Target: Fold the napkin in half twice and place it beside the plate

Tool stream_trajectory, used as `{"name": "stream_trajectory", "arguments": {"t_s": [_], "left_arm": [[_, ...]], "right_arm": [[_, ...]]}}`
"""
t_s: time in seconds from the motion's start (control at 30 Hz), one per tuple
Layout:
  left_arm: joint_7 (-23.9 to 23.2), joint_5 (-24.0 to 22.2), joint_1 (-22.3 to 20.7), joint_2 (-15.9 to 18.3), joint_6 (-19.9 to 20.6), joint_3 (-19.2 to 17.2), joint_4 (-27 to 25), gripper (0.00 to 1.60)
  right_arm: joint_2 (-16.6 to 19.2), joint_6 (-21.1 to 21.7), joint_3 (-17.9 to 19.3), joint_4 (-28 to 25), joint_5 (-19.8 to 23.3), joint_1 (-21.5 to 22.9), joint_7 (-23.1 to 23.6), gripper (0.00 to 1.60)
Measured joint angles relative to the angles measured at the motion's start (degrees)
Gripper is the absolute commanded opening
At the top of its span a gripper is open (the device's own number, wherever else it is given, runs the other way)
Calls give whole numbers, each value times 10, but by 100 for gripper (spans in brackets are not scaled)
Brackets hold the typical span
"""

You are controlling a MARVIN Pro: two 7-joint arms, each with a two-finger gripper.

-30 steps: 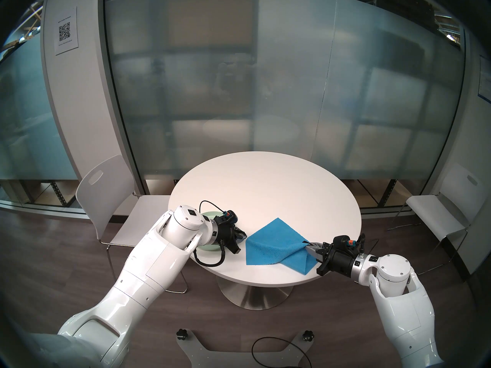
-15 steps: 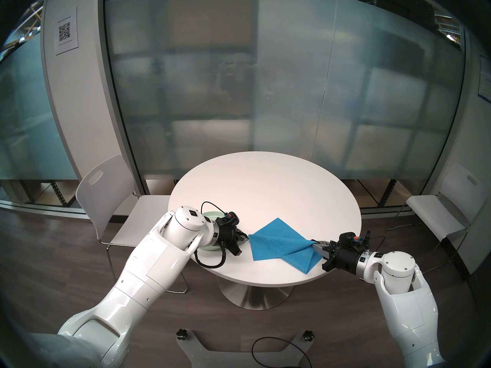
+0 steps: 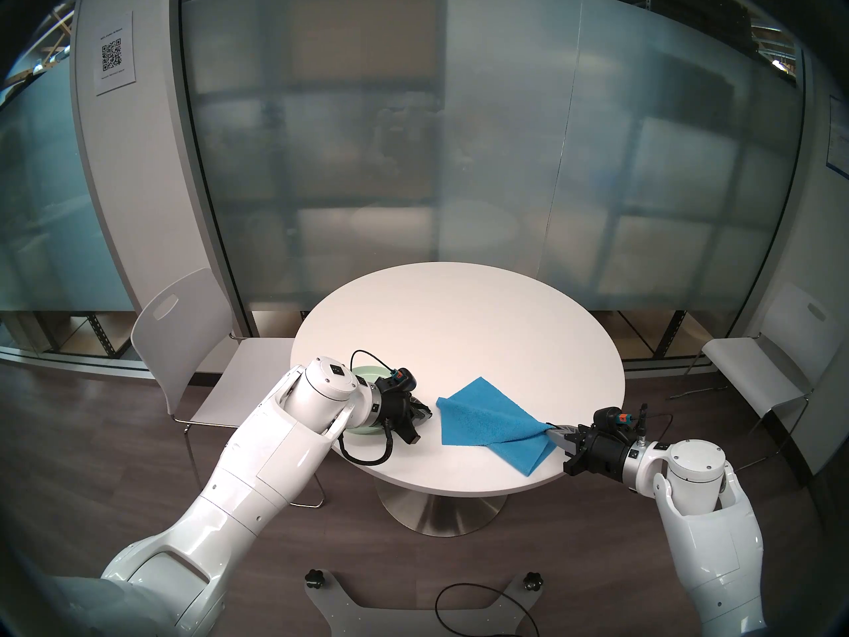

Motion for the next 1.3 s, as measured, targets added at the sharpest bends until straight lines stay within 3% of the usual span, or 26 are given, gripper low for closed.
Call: {"name": "stream_trajectory", "arguments": {"t_s": [0.47,1.3], "left_arm": [[5,-3,-1,-2,-3,-3,-6,75],[-20,-13,7,-13,21,3,-79,75]], "right_arm": [[5,-15,-20,60,-8,22,-4,0],[13,-20,-10,67,-9,35,-12,0]]}}
